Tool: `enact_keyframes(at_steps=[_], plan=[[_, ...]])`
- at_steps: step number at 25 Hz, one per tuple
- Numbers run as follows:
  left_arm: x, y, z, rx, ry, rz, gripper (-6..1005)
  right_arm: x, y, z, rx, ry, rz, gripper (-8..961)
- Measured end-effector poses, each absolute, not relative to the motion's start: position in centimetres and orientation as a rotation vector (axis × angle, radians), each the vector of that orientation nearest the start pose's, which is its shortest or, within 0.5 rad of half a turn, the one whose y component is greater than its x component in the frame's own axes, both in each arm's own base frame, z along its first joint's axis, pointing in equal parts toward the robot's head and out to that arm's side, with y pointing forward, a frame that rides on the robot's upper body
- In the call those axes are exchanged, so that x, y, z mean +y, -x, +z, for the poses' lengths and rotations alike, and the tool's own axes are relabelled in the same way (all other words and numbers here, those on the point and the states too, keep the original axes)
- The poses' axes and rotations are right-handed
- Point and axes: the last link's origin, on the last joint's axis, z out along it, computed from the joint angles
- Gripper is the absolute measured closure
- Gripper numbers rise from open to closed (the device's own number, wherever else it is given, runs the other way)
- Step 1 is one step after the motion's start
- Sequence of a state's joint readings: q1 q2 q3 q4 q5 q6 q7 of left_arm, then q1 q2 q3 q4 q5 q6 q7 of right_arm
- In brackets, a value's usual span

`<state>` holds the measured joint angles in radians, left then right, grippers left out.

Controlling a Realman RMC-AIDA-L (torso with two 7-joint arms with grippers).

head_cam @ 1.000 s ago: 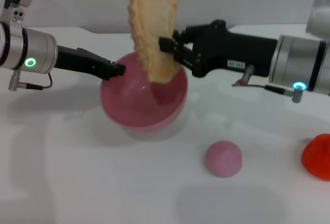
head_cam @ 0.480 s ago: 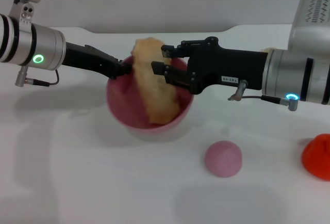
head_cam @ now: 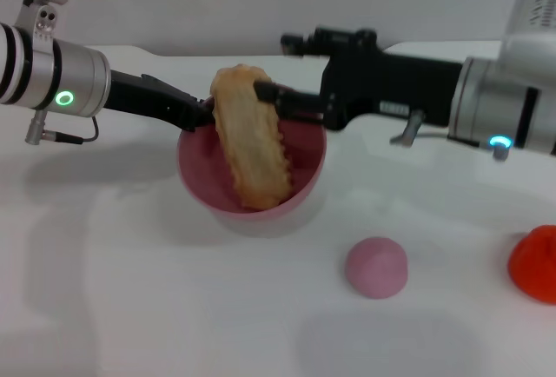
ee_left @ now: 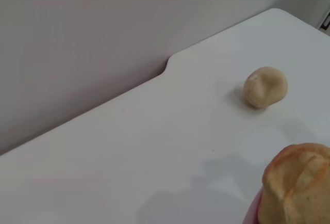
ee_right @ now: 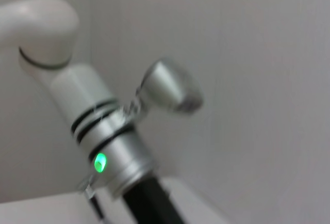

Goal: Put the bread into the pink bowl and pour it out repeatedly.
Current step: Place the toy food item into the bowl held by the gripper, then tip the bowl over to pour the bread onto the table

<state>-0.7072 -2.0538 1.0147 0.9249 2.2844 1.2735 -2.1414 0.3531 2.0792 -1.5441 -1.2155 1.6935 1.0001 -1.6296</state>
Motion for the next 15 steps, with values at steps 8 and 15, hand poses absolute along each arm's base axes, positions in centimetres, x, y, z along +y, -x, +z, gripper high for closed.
enact_keyframes(at_steps=[8, 15], plan=[[41.2, 19.8, 0.5, -0.894, 2.598, -0.124, 932, 35.9, -13.7, 2.2, 0.056, 2.312, 0.963, 281], [41.5, 18.1, -0.7, -0.831, 2.626, -0.156, 932, 36.4, -17.8, 4.6, 0.127, 2.069, 1.035, 281]])
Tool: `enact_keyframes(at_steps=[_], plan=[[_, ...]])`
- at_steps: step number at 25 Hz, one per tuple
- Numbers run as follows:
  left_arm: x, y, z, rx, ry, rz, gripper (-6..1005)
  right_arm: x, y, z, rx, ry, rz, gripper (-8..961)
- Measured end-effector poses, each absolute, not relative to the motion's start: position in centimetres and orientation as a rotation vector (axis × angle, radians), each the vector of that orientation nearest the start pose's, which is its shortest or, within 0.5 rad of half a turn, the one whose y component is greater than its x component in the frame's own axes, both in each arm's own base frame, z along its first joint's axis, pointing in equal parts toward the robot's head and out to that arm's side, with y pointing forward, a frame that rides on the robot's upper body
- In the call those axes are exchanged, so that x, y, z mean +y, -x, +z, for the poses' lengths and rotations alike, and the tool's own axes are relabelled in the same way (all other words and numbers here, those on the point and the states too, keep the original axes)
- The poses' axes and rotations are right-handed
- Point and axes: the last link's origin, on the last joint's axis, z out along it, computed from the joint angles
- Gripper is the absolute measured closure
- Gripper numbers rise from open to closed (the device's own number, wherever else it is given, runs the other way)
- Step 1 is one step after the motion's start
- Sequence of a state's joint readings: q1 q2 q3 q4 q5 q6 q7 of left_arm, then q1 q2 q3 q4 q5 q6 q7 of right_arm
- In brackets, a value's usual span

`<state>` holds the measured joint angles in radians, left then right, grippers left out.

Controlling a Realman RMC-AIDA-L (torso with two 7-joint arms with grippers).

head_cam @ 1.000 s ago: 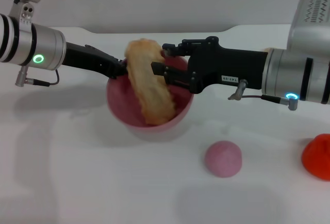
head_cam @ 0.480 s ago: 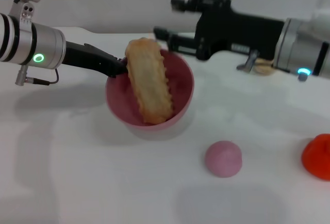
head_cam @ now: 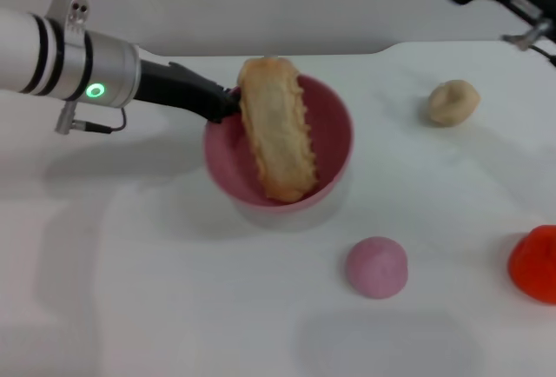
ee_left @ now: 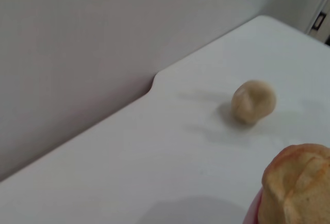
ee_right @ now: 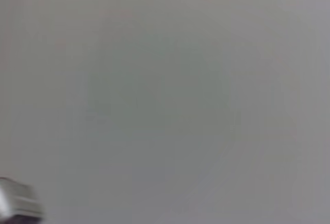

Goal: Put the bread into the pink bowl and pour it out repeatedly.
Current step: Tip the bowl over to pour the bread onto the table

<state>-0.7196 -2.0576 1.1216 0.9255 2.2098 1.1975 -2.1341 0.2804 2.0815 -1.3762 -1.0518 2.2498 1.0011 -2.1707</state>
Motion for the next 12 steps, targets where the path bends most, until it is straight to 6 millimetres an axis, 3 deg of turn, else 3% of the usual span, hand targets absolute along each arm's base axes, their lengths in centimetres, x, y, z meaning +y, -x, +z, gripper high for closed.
enact_keyframes(at_steps=[12], plan=[[41.6, 13.4, -4.5, -0.64, 2.67, -0.262, 931, 33.9, -26.2, 8.1, 0.218, 1.696, 1.007, 282]])
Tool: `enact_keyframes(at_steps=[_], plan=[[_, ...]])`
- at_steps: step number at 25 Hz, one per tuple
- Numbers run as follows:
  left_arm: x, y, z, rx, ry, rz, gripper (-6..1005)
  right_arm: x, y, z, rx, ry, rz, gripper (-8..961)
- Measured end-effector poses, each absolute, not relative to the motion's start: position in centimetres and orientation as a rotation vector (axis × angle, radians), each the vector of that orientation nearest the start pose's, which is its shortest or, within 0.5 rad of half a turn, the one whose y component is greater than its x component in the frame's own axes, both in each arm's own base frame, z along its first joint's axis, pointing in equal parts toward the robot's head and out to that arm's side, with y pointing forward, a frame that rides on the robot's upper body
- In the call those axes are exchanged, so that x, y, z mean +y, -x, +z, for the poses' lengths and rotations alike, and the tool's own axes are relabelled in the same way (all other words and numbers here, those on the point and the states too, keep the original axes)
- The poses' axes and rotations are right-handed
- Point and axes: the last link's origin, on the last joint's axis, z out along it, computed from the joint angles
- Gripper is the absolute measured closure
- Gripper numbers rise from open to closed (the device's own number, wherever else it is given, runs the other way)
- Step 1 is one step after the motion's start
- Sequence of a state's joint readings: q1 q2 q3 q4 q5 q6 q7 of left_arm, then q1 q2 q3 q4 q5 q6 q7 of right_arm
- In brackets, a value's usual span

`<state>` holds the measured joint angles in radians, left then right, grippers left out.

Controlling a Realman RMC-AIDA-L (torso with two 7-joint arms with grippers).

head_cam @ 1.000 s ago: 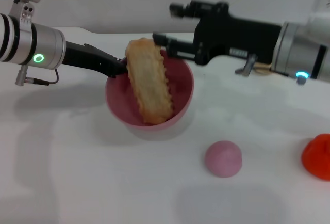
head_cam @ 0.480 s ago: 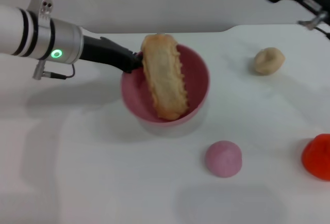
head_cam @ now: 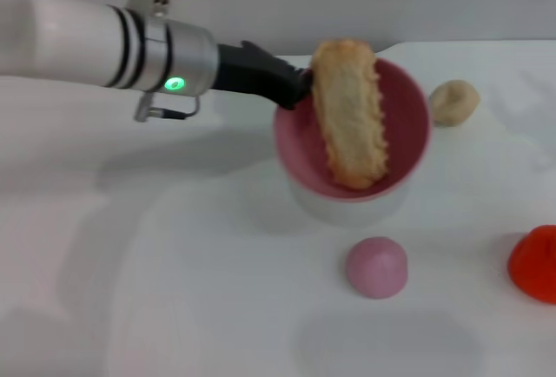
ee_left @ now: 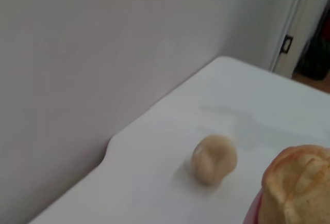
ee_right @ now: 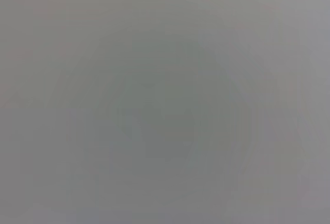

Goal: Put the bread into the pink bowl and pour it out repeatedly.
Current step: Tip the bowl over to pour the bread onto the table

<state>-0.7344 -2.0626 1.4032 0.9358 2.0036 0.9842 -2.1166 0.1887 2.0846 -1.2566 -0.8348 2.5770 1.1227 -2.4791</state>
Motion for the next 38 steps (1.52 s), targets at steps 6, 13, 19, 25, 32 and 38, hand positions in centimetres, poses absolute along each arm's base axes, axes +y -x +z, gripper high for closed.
enact_keyframes(at_steps=[6, 13, 19, 25, 32, 38], plan=[[41.7, 11.2, -6.5, -0.54, 2.636, -0.331, 931, 32.1, -29.6, 11.2, 0.24, 1.545, 0.994, 281], [41.7, 8.8, -7.7, -0.457, 2.553, -0.455, 931, 29.5, -32.4, 13.7, 0.24, 1.407, 0.987, 281], [41.7, 8.3, -8.6, -0.421, 2.464, -0.482, 931, 27.0, -34.4, 15.1, 0.232, 1.325, 0.952, 282], [41.1, 7.4, -10.0, -0.311, 2.408, -0.467, 931, 25.9, -35.5, 15.0, 0.257, 1.29, 0.948, 282], [40.2, 6.6, -11.1, -0.102, 2.329, -0.433, 930, 25.4, -35.3, 15.1, 0.229, 1.289, 0.966, 282], [39.7, 6.5, -11.6, 0.066, 2.29, -0.378, 930, 25.1, -35.2, 15.3, 0.216, 1.283, 0.978, 281]])
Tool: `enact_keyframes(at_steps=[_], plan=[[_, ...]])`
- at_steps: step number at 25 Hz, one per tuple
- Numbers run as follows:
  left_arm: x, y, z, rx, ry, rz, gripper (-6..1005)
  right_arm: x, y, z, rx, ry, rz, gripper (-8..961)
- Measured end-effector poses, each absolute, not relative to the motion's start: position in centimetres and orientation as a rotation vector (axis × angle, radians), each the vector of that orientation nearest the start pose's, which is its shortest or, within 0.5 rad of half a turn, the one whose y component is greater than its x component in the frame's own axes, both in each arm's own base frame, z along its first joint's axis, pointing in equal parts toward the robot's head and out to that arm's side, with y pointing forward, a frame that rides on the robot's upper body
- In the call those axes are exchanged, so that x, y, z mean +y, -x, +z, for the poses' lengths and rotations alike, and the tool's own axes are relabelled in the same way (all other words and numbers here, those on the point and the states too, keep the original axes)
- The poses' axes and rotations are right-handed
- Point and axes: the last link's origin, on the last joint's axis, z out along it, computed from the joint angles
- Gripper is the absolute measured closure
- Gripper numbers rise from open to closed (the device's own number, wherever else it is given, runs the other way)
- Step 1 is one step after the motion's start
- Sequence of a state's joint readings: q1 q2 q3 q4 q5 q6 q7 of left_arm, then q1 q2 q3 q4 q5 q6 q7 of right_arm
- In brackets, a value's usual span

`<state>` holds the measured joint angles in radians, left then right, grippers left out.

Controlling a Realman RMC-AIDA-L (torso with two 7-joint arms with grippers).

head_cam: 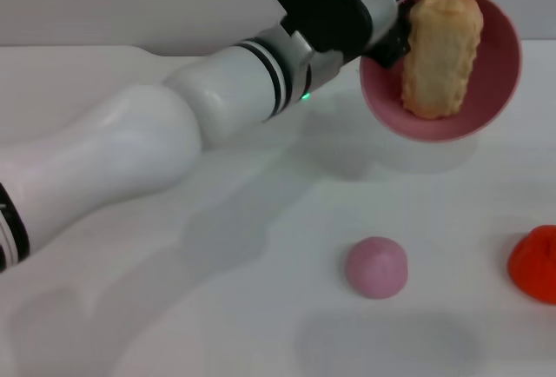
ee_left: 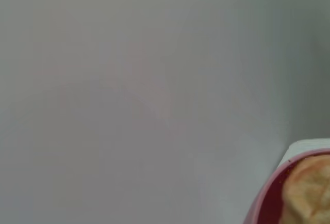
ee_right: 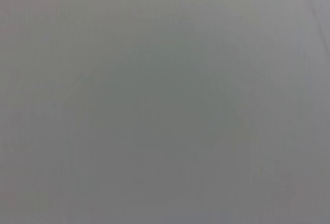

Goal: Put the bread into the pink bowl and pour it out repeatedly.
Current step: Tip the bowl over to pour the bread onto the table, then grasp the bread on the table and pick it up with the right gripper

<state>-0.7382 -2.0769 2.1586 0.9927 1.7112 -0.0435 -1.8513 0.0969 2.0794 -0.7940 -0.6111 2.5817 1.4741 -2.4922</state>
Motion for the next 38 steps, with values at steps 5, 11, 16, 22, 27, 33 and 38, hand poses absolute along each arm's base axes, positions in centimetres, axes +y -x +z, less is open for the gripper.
enact_keyframes(at_steps=[5, 11, 16, 22, 27, 33, 38], plan=[[39.1, 6.4, -12.2, 0.243, 2.269, -0.309, 930, 25.0, -34.7, 15.1, 0.196, 1.291, 1.003, 281], [38.3, 6.1, -13.0, 0.374, 2.27, -0.266, 930, 24.6, -34.2, 14.7, 0.174, 1.304, 1.049, 281], [38.0, 6.1, -13.2, 0.415, 2.262, -0.254, 930, 24.5, -33.9, 14.3, 0.168, 1.307, 1.076, 281], [38.1, 6.0, -13.1, 0.427, 2.244, -0.252, 930, 24.9, -33.6, 13.9, 0.169, 1.321, 1.097, 281], [38.7, 5.6, -12.2, 0.433, 2.172, -0.267, 929, 25.5, -33.4, 13.5, 0.183, 1.328, 1.112, 281], [40.2, 5.0, -10.4, 0.284, 2.14, -0.345, 929, 26.0, -33.4, 13.0, 0.201, 1.336, 1.124, 282], [42.2, 5.1, -8.3, 0.038, 2.204, -0.432, 929, 26.3, -33.6, 12.5, 0.229, 1.339, 1.121, 282]])
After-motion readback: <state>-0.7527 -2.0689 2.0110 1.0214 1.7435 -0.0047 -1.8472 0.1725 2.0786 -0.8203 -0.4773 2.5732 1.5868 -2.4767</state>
